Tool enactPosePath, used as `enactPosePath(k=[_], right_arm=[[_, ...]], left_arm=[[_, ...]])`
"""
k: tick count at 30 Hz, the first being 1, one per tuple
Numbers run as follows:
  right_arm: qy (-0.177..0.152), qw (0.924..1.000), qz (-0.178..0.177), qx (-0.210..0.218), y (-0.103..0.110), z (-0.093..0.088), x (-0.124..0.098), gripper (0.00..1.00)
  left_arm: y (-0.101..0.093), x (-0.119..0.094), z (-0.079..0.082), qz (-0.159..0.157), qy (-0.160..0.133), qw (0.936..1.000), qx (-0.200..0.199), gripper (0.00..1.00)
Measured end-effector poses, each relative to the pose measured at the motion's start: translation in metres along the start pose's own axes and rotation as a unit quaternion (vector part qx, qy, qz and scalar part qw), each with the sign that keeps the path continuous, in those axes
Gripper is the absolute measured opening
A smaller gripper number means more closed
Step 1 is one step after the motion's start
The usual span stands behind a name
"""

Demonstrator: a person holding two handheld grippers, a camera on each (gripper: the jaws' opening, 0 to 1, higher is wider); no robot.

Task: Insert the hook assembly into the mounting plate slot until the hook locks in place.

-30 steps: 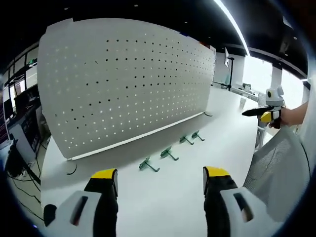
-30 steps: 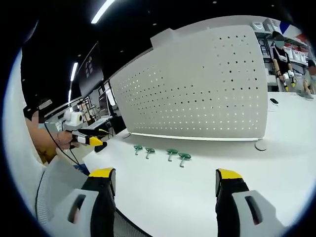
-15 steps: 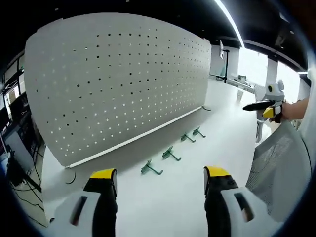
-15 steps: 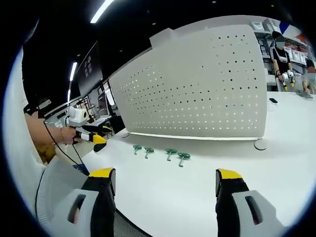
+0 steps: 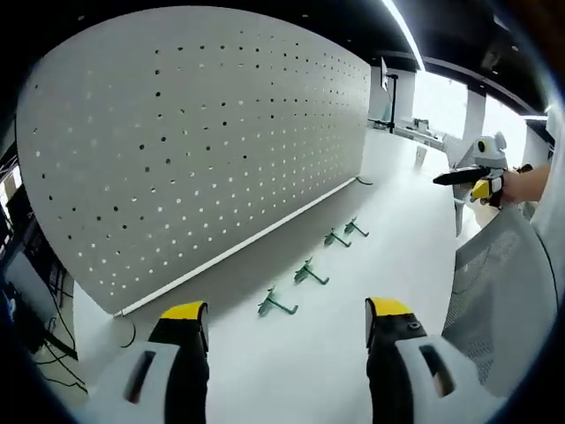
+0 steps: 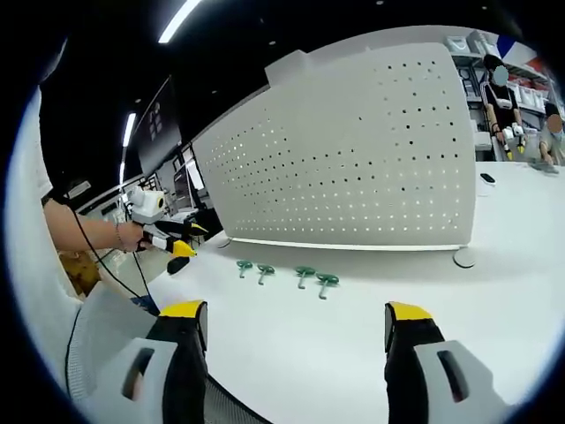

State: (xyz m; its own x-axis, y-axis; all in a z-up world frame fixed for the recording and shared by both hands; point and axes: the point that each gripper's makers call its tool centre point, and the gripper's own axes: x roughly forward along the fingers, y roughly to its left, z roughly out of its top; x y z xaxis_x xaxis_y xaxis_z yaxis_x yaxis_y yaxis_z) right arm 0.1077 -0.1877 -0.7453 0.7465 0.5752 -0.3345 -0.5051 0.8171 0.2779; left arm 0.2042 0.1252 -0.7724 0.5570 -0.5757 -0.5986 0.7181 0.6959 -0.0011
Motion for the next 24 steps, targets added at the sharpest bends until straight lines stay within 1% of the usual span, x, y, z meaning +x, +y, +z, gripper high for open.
enactPosePath(k=[5, 6, 9, 10, 11, 13, 16, 17, 19, 24], right_arm=[[0.001, 1.0000, -0.002, 0.001, -0.001, -0.001, -0.001, 0.79], [0.001, 1.0000, -0.002, 0.002, -0.001, -0.001, -0.001, 0.79], [0.000, 1.0000, -0.004, 0.004, -0.003, 0.000, -0.002, 0.79], [0.000, 1.0000, -0.005, 0.004, -0.004, -0.001, -0.002, 0.79], [0.000, 1.0000, -0.005, 0.004, -0.004, -0.001, -0.002, 0.79], [0.001, 1.0000, -0.005, 0.004, -0.004, -0.001, -0.001, 0.79], [0.005, 1.0000, -0.004, 0.004, -0.004, -0.004, -0.001, 0.79], [0.006, 1.0000, -0.004, 0.005, -0.004, -0.005, -0.001, 0.79], [0.006, 1.0000, -0.005, 0.006, -0.004, -0.005, -0.002, 0.79], [0.008, 0.9999, -0.005, 0.008, -0.004, -0.008, -0.002, 0.79]], left_arm=[[0.003, 0.008, -0.001, -0.009, 0.016, 0.9998, 0.012, 0.75], [0.006, 0.010, 0.000, -0.007, 0.018, 0.9996, 0.021, 0.76], [0.006, 0.016, 0.000, -0.018, 0.022, 0.9995, 0.013, 0.76], [0.006, 0.019, 0.000, -0.020, 0.025, 0.9993, 0.020, 0.76], [0.007, 0.022, -0.003, -0.025, 0.033, 0.9988, 0.028, 0.76], [0.008, 0.025, -0.003, -0.025, 0.036, 0.9985, 0.034, 0.77], [0.008, 0.030, 0.001, -0.031, 0.038, 0.9983, 0.031, 0.76], [0.009, 0.032, 0.002, -0.032, 0.040, 0.9981, 0.035, 0.76], [0.011, 0.036, 0.000, -0.035, 0.049, 0.9973, 0.041, 0.76], [0.012, 0.043, -0.002, -0.047, 0.061, 0.9961, 0.042, 0.76]])
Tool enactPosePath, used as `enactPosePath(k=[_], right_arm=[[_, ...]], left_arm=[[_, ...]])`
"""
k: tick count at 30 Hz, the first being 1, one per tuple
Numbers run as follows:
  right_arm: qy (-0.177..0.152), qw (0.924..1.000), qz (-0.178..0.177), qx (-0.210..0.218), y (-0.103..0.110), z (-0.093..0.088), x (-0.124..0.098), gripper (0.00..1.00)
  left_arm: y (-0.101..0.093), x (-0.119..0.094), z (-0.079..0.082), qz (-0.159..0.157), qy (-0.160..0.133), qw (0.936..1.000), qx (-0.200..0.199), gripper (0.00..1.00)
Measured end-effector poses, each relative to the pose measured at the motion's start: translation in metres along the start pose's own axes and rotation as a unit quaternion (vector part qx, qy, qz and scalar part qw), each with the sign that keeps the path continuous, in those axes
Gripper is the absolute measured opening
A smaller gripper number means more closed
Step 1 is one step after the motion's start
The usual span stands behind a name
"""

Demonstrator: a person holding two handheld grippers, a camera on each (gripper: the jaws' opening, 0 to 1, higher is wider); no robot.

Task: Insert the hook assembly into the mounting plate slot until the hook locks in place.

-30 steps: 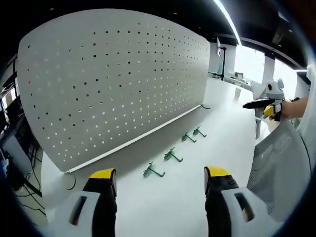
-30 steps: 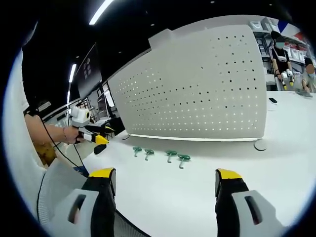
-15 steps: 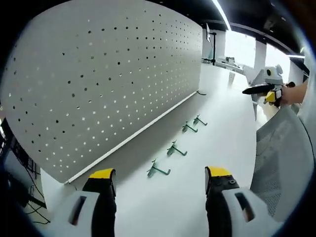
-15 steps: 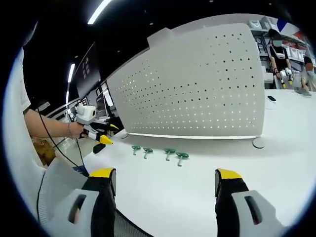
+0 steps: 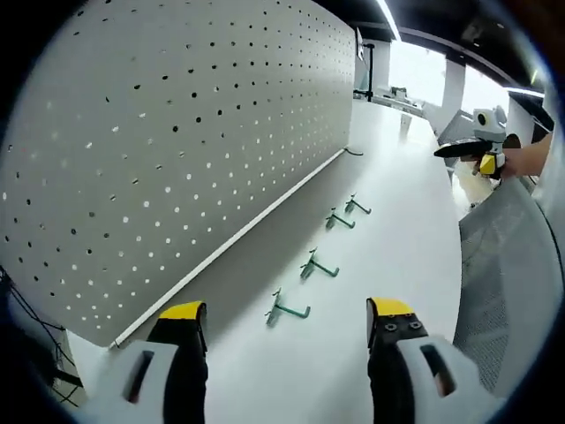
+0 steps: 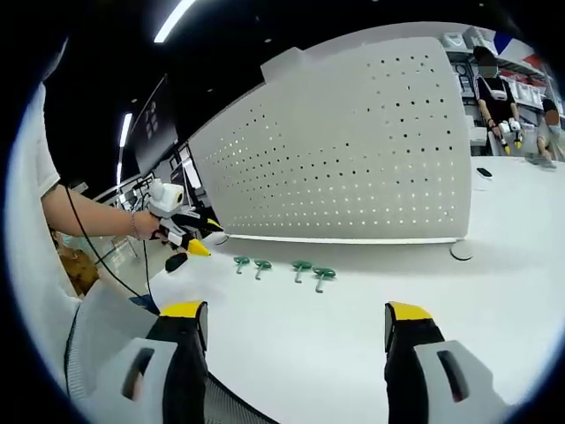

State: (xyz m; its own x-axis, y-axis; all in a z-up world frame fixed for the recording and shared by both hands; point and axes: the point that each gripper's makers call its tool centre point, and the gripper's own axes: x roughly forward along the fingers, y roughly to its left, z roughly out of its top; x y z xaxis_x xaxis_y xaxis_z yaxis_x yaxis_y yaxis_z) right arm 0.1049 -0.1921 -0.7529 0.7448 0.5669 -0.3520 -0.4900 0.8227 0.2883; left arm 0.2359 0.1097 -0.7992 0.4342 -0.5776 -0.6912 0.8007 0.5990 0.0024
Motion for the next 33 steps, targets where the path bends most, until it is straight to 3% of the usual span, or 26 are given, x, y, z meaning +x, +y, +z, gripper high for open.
enactPosePath(k=[17, 21, 27, 33], right_arm=[[0.002, 1.0000, 0.001, 0.006, 0.000, -0.001, 0.002, 0.79], [0.003, 1.0000, 0.000, 0.007, -0.001, -0.002, 0.002, 0.79], [0.005, 1.0000, -0.001, 0.008, -0.002, -0.002, 0.002, 0.79], [0.007, 0.9999, -0.003, 0.007, -0.003, -0.002, 0.002, 0.78]], left_arm=[[0.003, 0.028, -0.019, -0.042, 0.061, 0.9971, 0.016, 0.75], [0.000, 0.033, -0.028, -0.053, 0.086, 0.9940, 0.042, 0.75], [0.004, 0.041, -0.033, -0.048, 0.105, 0.9903, 0.077, 0.70], [0.003, 0.049, -0.038, -0.064, 0.124, 0.9853, 0.099, 0.70]])
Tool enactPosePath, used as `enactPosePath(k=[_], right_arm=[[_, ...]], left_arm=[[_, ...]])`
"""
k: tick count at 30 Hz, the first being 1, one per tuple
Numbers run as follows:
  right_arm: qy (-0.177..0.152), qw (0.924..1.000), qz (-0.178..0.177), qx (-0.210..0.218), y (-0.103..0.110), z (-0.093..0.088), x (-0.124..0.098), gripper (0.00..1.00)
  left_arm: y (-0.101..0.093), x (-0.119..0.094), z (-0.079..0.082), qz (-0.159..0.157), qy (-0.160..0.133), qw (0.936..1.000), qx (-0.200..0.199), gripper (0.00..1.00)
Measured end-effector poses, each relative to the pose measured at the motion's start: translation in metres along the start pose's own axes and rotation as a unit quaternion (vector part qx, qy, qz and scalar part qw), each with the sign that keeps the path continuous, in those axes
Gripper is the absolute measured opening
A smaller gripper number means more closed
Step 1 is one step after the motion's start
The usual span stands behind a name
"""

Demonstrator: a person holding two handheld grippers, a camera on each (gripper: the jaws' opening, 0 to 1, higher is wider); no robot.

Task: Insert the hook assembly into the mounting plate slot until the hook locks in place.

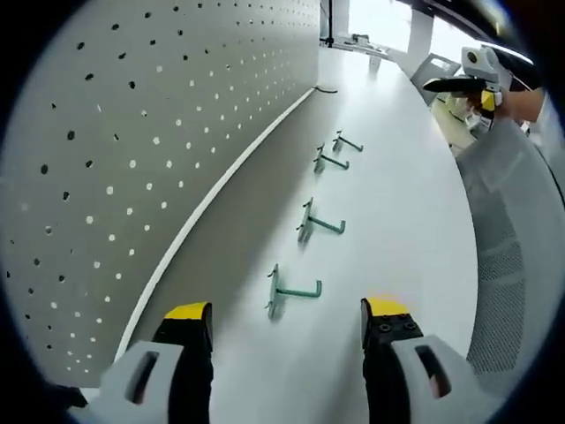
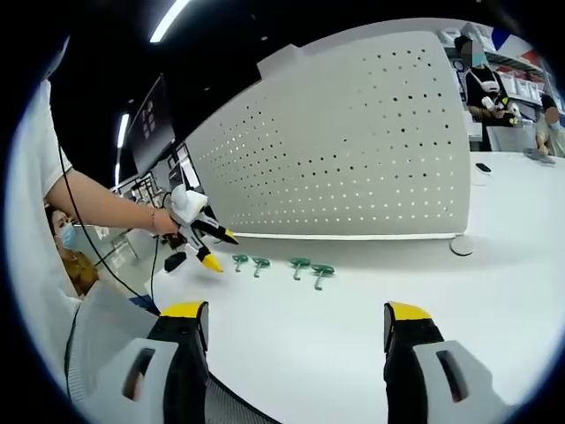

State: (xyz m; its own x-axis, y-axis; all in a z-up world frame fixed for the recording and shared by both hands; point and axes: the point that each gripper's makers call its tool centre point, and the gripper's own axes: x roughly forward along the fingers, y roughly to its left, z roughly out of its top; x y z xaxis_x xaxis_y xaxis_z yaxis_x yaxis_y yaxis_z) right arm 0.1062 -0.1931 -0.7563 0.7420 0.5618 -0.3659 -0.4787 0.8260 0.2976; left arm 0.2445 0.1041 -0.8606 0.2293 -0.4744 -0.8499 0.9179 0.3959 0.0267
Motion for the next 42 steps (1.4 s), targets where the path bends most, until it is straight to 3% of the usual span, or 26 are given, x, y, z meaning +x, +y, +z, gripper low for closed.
enactPosePath(k=[10, 15, 17, 18, 34, 42], right_arm=[[0.002, 1.0000, -0.004, 0.002, -0.001, -0.003, -0.002, 0.78], [0.003, 1.0000, -0.006, 0.004, -0.001, -0.004, -0.003, 0.78], [0.005, 1.0000, -0.007, 0.004, -0.001, -0.005, -0.003, 0.78], [0.003, 1.0000, -0.008, 0.003, -0.001, -0.005, -0.003, 0.78], [0.000, 1.0000, -0.009, 0.003, -0.003, -0.003, -0.003, 0.77], [-0.002, 0.9999, -0.010, 0.003, -0.003, -0.002, -0.002, 0.77]], left_arm=[[-0.003, 0.012, -0.008, -0.026, 0.042, 0.9973, 0.054, 0.69], [-0.002, 0.018, -0.009, -0.032, 0.052, 0.9969, 0.050, 0.68], [-0.002, 0.019, -0.013, -0.033, 0.074, 0.9938, 0.077, 0.66], [-0.004, 0.019, -0.009, -0.036, 0.064, 0.9951, 0.066, 0.66], [-0.006, 0.021, -0.010, -0.045, 0.062, 0.9949, 0.066, 0.64], [-0.001, 0.018, -0.009, -0.039, 0.068, 0.9952, 0.058, 0.46]])
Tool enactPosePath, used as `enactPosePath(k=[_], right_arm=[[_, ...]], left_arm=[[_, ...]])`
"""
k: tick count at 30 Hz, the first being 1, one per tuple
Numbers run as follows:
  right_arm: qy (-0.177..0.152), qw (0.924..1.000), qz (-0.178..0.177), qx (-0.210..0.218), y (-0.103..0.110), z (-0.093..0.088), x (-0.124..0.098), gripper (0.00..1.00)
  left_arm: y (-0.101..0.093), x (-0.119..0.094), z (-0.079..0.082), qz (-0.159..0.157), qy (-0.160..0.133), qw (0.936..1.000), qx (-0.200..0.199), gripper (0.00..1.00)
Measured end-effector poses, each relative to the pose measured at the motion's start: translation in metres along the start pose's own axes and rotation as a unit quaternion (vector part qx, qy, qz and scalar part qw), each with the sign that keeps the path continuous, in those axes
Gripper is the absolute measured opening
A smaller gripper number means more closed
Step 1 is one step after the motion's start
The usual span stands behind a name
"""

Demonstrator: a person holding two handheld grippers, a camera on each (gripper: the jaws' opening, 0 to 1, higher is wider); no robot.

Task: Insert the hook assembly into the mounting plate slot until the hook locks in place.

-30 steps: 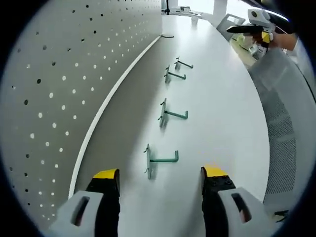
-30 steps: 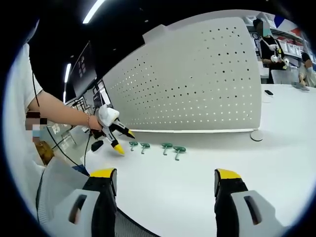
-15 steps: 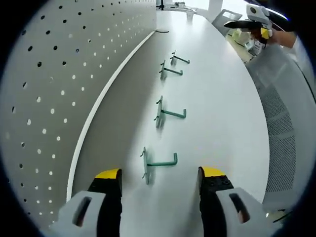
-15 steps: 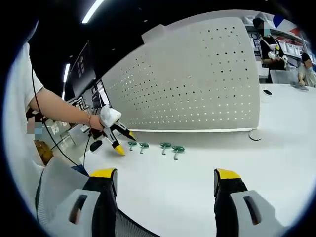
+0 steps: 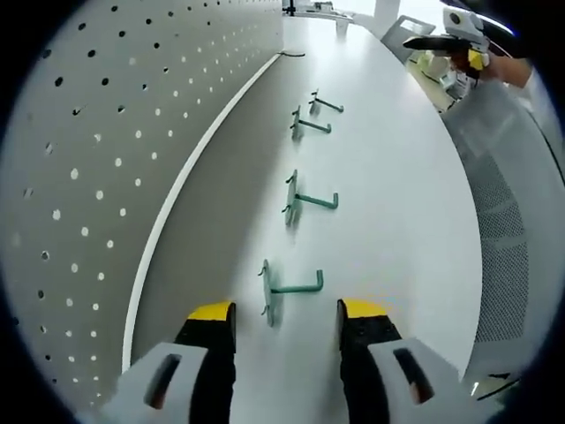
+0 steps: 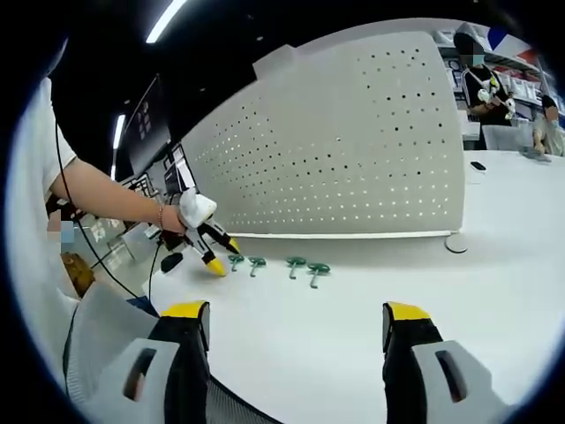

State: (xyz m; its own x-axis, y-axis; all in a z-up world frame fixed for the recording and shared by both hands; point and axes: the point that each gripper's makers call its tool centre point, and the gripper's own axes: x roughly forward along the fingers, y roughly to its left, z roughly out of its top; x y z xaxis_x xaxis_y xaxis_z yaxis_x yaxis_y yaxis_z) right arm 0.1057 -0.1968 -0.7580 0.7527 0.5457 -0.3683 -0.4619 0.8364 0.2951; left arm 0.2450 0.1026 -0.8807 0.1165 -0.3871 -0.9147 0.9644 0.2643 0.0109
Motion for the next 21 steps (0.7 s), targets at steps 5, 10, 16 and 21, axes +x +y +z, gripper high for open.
enactPosePath(k=[5, 10, 16, 21], right_arm=[[-0.001, 1.0000, 0.001, 0.001, 0.001, 0.001, 0.000, 0.77], [-0.003, 1.0000, 0.000, -0.004, 0.000, 0.003, -0.001, 0.76], [-0.002, 1.0000, 0.001, -0.004, 0.000, 0.003, -0.002, 0.76], [-0.005, 1.0000, 0.002, -0.004, 0.001, 0.004, -0.001, 0.74]], left_arm=[[0.003, -0.001, 0.000, 0.011, -0.003, 0.9997, -0.019, 0.39], [0.004, -0.001, 0.000, 0.019, -0.002, 0.9994, -0.028, 0.29], [0.008, -0.001, 0.000, 0.032, -0.006, 0.9983, -0.049, 0.22], [0.013, -0.001, -0.001, 0.047, -0.010, 0.9970, -0.061, 0.12]])
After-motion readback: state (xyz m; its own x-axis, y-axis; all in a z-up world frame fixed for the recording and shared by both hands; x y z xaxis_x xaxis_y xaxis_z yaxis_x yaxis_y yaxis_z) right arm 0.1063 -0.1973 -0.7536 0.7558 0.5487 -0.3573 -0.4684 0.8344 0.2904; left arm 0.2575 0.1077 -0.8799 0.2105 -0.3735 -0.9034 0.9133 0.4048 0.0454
